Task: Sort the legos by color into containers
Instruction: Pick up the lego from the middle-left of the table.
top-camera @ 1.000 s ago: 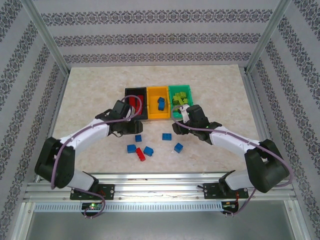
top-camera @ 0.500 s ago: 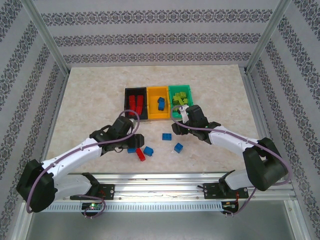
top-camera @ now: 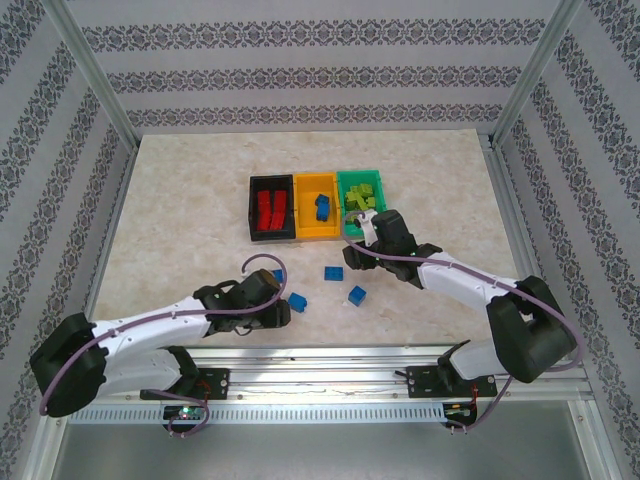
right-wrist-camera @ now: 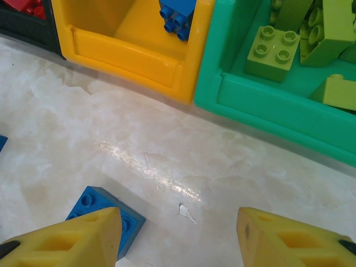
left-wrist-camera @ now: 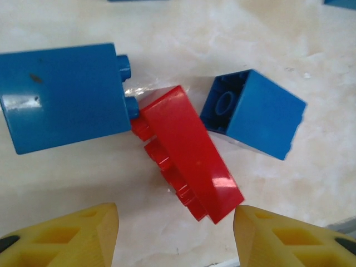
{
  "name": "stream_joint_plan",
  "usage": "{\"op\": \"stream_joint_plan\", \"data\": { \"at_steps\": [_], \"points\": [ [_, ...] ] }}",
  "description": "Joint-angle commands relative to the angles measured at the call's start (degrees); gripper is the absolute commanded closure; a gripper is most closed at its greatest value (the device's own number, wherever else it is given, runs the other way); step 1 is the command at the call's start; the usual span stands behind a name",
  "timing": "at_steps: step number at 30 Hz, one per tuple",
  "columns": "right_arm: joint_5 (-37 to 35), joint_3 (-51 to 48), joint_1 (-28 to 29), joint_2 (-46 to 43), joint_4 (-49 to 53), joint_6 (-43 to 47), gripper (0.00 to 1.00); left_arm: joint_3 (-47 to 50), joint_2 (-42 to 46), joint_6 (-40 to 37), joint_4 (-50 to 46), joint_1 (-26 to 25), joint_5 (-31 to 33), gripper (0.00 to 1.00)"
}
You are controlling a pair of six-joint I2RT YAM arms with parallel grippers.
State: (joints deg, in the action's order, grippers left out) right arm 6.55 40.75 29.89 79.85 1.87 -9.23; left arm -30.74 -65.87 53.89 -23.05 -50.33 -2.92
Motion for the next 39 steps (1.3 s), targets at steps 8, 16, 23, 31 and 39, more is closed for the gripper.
{"op": "stream_joint_plan", "data": {
  "at_steps": [8,16,23,31,39],
  "points": [
    [0.13,-0.44,0.78,-3.18,-0.50,-0.88,0.42,-6.09,-6.79,7.93,-1.85,-5.76,9.10,0.43],
    [0.22,0.27,0.94,-2.57,0.29,-0.51,0.42,-6.96,-10.27,8.19,-2.10,-6.01,10.69,0.44],
    [-0.09,0.32,0.87,-2.39,0.27,-0.39,0.42,-8.33,-14.50,6.72,-2.59,-6.01,10.80,0.50],
    [-0.20,0.03,0.98,-2.93,0.05,-0.30,0.42,-9.31,-14.56,4.36,-2.88,-6.01,10.65,0.74],
    [0.13,-0.01,1.05,-2.92,-0.31,-0.47,0.42,-9.70,-8.97,2.92,-4.45,-6.01,11.69,0.80]
  ]
}}
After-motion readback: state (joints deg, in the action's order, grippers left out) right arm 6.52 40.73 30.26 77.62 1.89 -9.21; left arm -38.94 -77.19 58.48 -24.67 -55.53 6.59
